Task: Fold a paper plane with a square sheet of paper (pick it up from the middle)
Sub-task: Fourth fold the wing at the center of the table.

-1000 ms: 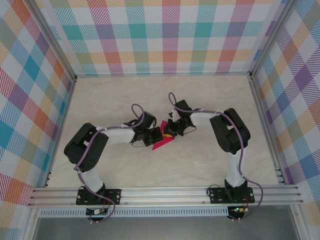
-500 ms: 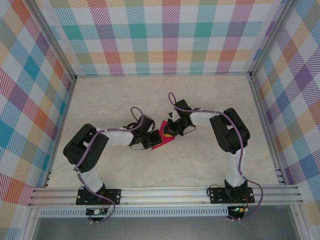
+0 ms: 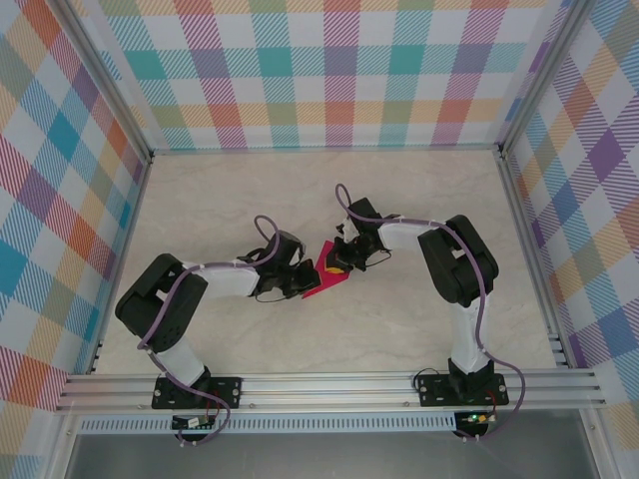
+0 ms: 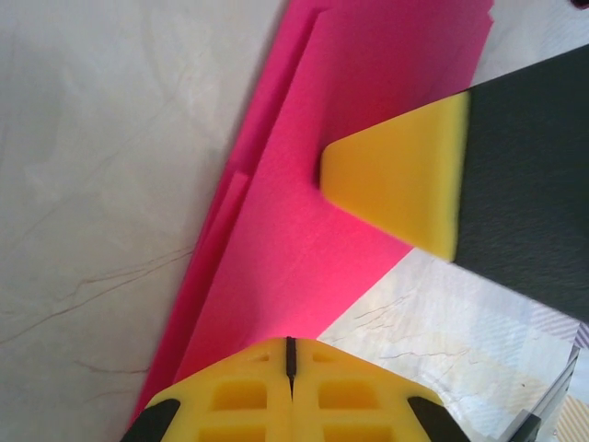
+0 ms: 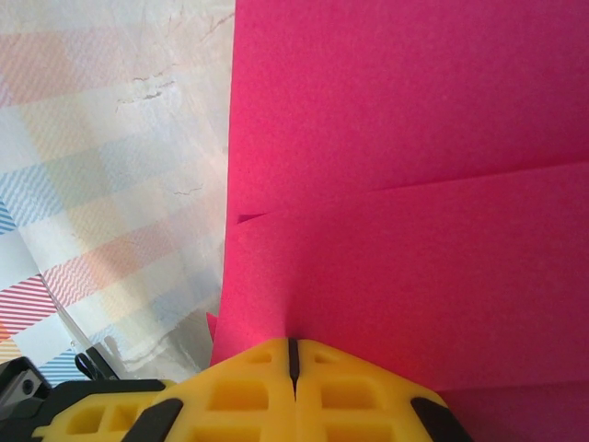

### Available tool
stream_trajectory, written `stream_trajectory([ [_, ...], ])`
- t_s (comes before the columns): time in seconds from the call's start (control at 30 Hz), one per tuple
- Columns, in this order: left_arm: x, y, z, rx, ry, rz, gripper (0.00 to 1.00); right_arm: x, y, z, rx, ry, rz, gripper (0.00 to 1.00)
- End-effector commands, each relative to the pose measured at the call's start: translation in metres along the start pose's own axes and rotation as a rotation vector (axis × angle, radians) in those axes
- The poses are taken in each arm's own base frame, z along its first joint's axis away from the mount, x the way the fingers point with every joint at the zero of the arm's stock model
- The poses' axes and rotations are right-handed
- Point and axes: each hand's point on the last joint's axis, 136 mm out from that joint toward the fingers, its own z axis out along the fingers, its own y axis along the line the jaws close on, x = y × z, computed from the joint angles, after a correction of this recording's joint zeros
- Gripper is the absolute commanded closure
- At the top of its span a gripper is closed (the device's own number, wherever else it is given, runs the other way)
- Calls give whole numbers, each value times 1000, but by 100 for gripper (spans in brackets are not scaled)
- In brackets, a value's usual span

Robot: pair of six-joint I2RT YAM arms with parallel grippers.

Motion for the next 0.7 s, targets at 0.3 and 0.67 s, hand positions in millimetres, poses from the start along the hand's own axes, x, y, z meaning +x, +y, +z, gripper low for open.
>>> stream_trajectory([
  [0.3, -1, 21, 18, -78, 33, 6, 100, 10, -49, 17, 159, 32, 79, 96],
  [0.67, 26, 75, 2, -130, 54, -101, 100, 11, -56, 16, 174, 36, 87, 96],
])
